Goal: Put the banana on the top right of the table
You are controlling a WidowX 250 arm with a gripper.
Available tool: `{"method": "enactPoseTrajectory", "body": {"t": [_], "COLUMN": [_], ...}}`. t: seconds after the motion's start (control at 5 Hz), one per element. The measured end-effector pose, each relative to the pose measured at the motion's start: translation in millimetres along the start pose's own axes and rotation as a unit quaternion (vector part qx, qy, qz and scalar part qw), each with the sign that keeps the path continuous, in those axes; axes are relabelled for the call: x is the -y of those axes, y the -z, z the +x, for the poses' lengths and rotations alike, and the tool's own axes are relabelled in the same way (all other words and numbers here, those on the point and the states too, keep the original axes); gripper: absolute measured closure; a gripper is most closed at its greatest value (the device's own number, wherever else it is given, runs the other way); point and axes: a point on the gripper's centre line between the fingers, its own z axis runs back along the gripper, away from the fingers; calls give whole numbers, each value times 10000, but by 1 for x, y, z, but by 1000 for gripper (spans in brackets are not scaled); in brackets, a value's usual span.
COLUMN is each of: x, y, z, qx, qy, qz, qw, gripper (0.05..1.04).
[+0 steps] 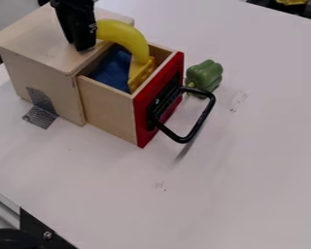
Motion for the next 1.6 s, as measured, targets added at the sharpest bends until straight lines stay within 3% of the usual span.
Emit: {"method": "enactPoseTrajectory", "body": {"t": [0.2,0.6,0.8,1.0,1.2,1.6], "x": [-3,2,23,56,83,114], "y": [0,-2,-19,-45,-43,2], "z": [0,-1,17,57,91,154], "qx": [-38,-88,-117,-24,-52,-182], "qy": [-39,-34,-80,-130,-40,-97], "qz": [44,-57,-152,-210,-299,-17], "qw": [10000,9999,9998,9997,9995,9998], "gripper": [846,850,850,851,850,850]}}
